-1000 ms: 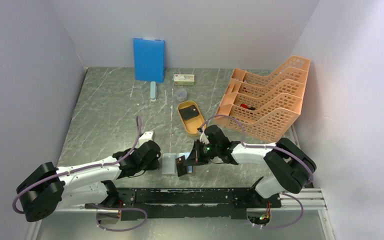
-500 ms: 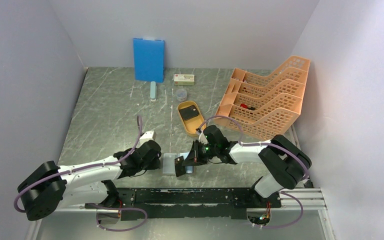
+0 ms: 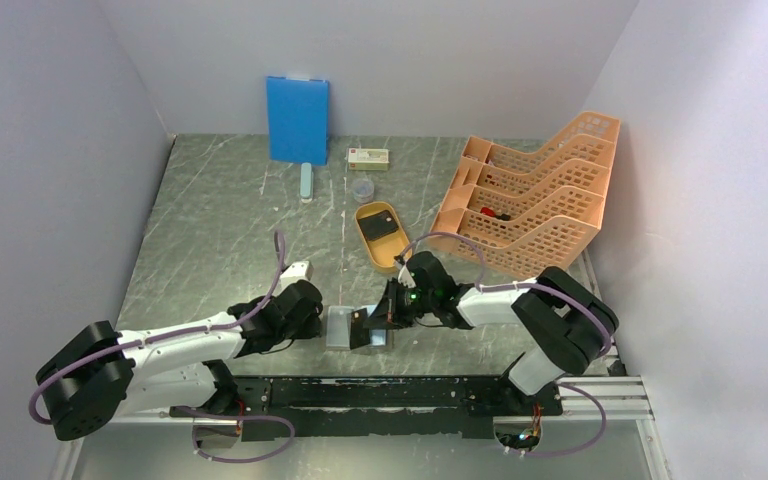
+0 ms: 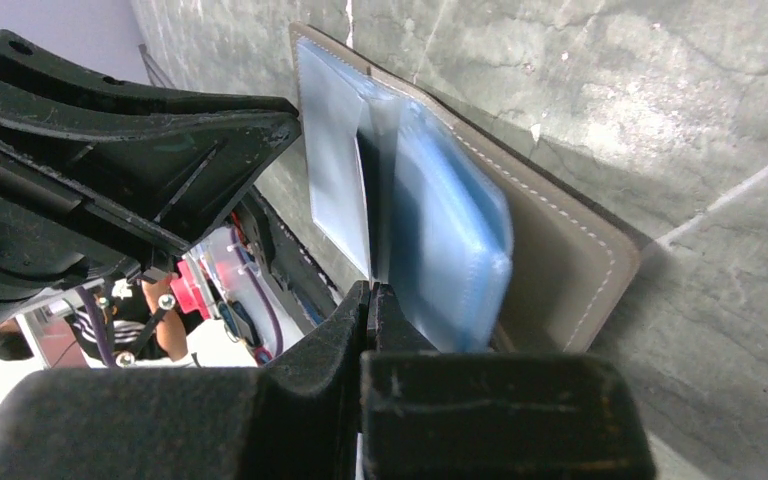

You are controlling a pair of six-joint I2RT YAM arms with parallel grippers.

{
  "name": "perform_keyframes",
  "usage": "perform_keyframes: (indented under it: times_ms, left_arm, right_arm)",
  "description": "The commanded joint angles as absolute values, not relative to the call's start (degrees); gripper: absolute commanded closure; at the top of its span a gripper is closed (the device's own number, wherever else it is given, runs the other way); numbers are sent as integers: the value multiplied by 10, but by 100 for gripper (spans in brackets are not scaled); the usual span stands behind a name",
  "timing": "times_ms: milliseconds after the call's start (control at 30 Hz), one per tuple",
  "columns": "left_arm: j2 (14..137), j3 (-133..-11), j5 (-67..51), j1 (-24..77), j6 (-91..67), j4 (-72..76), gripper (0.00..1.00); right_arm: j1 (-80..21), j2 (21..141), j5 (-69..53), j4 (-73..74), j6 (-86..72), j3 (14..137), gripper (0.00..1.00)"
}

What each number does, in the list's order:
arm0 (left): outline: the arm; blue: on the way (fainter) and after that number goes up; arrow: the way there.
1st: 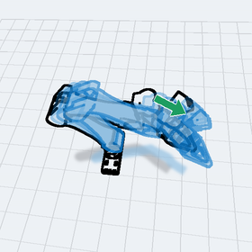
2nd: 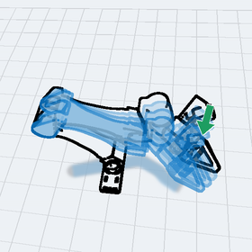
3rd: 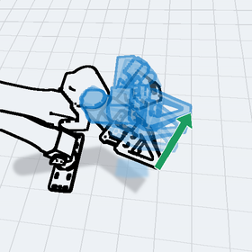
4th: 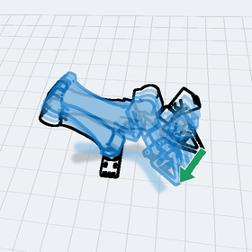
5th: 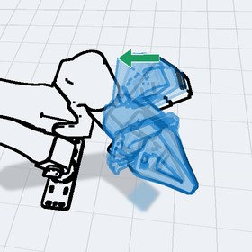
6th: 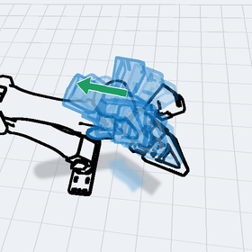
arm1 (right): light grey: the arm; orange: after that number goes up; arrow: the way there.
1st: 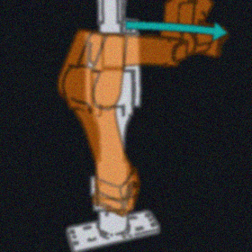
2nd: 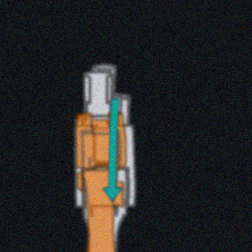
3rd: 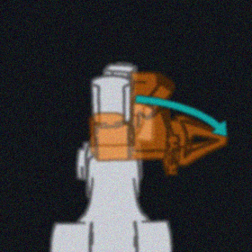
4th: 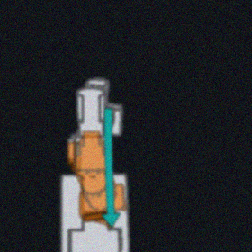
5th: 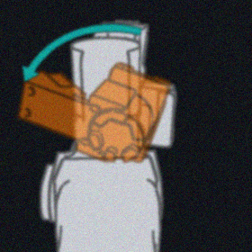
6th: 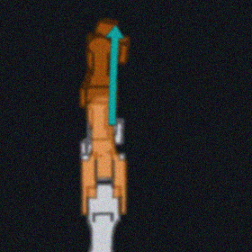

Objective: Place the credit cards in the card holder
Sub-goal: Insert the credit card into the card holder.

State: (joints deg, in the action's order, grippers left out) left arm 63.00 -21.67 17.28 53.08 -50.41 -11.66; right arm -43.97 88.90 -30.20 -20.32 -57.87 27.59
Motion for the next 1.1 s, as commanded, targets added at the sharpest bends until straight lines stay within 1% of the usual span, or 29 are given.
perform_keyframes:
  times_ms: [0, 567, 1067]
  left_arm:
    - [632, -203, 155, 528, -511, -114, 80]
    - [637, -199, 147, 528, -508, -106, 81]
    - [644, -198, 138, 528, -509, -95, 81]
  right_arm:
    - [-436, 902, -277, -218, -587, 270, 100]
    - [-435, 889, -237, -213, -600, 257, 100]
    - [-436, 889, -230, -219, -608, 253, 100]
